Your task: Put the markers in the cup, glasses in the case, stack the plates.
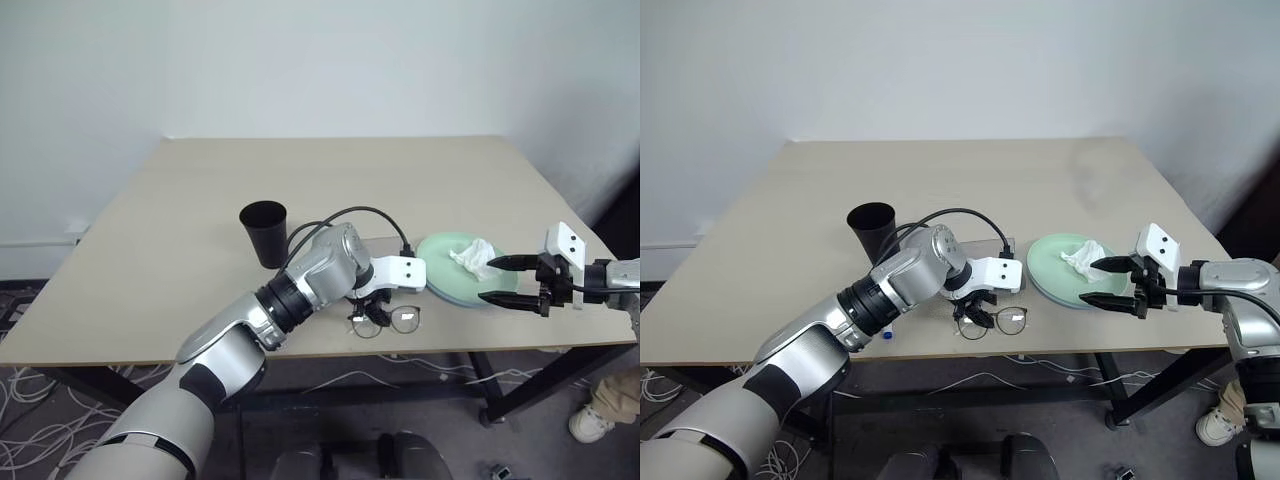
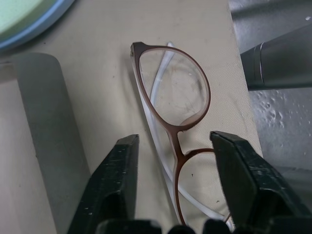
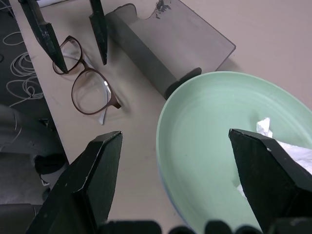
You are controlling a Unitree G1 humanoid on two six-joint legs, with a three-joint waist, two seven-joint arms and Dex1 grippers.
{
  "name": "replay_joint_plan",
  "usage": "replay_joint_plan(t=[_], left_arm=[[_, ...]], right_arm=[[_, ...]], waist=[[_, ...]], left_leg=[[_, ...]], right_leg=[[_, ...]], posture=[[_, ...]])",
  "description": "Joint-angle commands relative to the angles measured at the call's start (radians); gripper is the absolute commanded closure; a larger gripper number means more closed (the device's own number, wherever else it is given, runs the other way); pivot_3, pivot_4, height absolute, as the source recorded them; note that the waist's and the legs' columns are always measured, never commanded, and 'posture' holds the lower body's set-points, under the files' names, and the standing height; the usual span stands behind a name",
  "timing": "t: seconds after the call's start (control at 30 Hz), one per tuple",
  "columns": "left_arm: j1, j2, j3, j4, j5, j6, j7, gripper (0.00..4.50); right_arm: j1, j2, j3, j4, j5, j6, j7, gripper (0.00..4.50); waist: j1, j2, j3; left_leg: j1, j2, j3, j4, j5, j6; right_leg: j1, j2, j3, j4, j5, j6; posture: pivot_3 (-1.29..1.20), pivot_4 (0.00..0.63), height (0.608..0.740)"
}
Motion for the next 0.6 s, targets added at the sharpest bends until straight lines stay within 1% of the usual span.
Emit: replay_joint_plan(t=[0.03,0.27,0.6], left_arm=[[-0.015,-0.004,0.004,-0.027,0.005,-0.004,0.008,1.93],[-0.018,-0.013,0.011,0.000,0.010,-0.047,0.038,1.93],[-0.004,-0.012,0.001,0.022,0.014,-0.083,0.040,1.93]], right_arm=[[-0.007,-0.001,-0.042,-0.038,0.023,-0.008,-0.008,0.71],[-0.001,0.002,-0.042,-0.044,0.026,-0.009,-0.014,0.71],[0.015,0.003,-0.050,-0.061,0.032,-0.005,-0.026,0.71]], waist=[[0.000,0.000,0.000],[0.000,0.000,0.000],[0.000,0.000,0.000]], left_leg=[[0.000,0.000,0.000,0.000,0.000,0.000],[0.000,0.000,0.000,0.000,0.000,0.000],[0.000,0.000,0.000,0.000,0.000,0.000]], right_leg=[[0.000,0.000,0.000,0.000,0.000,0.000],[0.000,0.000,0.000,0.000,0.000,0.000],[0.000,0.000,0.000,0.000,0.000,0.000]], posture=[[0.00,0.000,0.740],[0.00,0.000,0.740],[0.00,0.000,0.740]])
